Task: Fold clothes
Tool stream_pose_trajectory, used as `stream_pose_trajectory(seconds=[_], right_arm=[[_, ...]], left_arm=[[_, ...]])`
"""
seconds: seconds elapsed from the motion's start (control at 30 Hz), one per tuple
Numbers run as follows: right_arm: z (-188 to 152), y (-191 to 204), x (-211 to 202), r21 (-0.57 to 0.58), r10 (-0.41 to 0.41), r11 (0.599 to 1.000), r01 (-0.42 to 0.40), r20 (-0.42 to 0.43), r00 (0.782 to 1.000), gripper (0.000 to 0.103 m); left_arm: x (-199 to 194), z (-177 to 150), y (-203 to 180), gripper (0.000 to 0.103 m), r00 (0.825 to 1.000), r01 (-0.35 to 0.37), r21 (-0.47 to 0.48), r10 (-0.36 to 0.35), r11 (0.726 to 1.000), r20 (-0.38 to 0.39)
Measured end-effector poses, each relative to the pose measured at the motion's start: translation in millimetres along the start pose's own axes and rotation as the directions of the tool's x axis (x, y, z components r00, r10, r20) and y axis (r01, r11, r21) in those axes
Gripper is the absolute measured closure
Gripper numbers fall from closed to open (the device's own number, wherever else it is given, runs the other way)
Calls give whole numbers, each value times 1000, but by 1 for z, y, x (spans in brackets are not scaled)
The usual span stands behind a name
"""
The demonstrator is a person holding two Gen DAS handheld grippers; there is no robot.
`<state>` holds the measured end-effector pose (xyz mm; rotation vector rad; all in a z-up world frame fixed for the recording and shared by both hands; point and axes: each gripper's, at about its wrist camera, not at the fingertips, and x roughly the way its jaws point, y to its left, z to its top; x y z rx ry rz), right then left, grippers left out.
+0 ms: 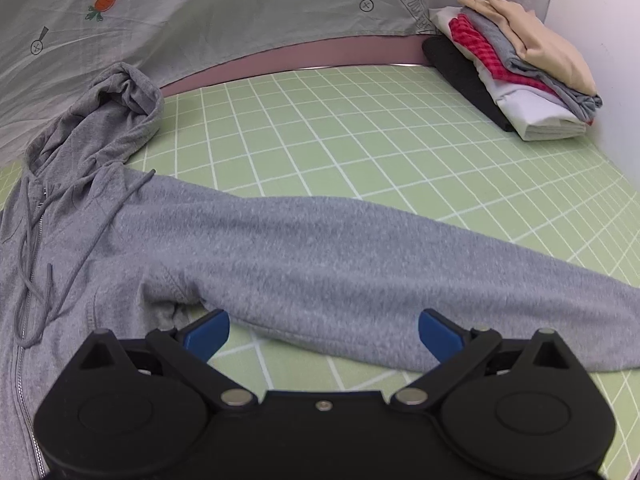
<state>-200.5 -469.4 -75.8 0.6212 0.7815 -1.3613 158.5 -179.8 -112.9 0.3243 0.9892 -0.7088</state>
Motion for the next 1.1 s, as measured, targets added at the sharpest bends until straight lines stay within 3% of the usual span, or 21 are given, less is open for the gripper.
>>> stream_pose_trajectory(seconds=[0.27, 0.33, 0.37, 0.4, 0.47, 0.6, 0.77, 0.93, 1.0, 1.1], right_arm=[[-2, -3, -6, 8, -18, 1000, 18, 14, 1000, 1], [-2, -2, -6, 7, -19, 1000, 19, 12, 1000, 1], [-3, -1, -6, 3, -19, 1000, 19, 12, 1000, 1], [-3, 0, -6, -1, -18, 1000, 18, 13, 1000, 1], [-3, 1, -7, -8, -16, 1000, 16, 14, 1000, 1], [-3, 1, -7, -15, -21, 1000, 22, 17, 1000, 1], [-3, 1, -7, -16, -29, 999, 30, 17, 999, 1], [-3, 1, -6, -22, -22, 1000, 22, 17, 1000, 1], [-3, 2, -8, -23, -19, 1000, 19, 21, 1000, 1], [-6, 4, -11, -16, 2, 1000, -2, 18, 1000, 1]], left_arm=[[11, 1, -7, 52, 999, 25, 63, -23, 998, -21], [13, 1, -2, 63, 998, 53, 17, -53, 998, -15], [14, 1, 1, 84, 997, 73, -10, -73, 997, -9], [15, 1, 3, 97, 997, 73, -28, -73, 997, -11], [13, -1, 2, 99, 1000, 23, -11, -22, 1000, 9], [4, 0, 18, 99, 988, -134, -58, 138, 989, 68], [0, 13, 41, 98, 954, -259, -163, 279, 952, 115], [5, 15, 33, 90, 944, -293, -193, 315, 937, 99], [-2, 10, 29, 79, 943, -288, -221, 316, 932, 105], [-13, 2, 19, 72, 943, -280, -247, 315, 927, 112]])
